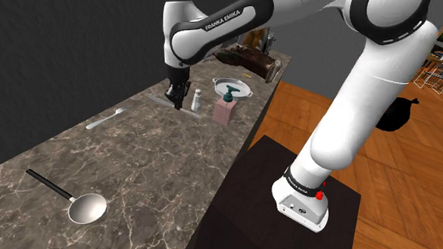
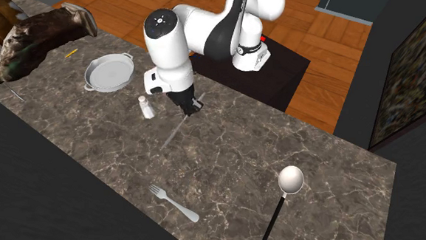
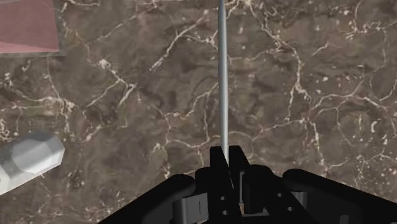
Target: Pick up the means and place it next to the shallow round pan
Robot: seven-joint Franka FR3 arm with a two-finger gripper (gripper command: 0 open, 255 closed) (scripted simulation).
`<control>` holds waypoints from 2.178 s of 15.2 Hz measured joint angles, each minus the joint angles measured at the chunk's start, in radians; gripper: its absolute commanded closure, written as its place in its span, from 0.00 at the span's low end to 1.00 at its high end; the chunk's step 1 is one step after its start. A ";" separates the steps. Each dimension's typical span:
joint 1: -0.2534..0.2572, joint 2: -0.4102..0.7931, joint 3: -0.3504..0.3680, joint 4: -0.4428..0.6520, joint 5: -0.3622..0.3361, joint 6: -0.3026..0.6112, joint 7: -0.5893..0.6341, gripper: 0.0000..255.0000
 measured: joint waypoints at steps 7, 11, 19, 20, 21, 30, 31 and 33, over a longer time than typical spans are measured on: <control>-0.076 -0.138 -0.078 -0.169 0.021 0.034 -0.168 1.00; -0.121 -0.197 -0.134 -0.235 0.017 0.040 -0.267 1.00; -0.218 -0.294 -0.261 -0.337 -0.023 0.049 -0.464 1.00; -0.233 -0.299 -0.280 -0.349 -0.031 0.056 -0.491 1.00; -0.244 -0.312 -0.294 -0.361 -0.038 0.055 -0.512 1.00; -0.315 -0.288 -0.392 -0.391 -0.078 0.114 -0.650 1.00; -0.315 -0.275 -0.392 -0.394 -0.077 0.129 -0.650 1.00; -0.315 -0.258 -0.394 -0.404 -0.076 0.158 -0.651 1.00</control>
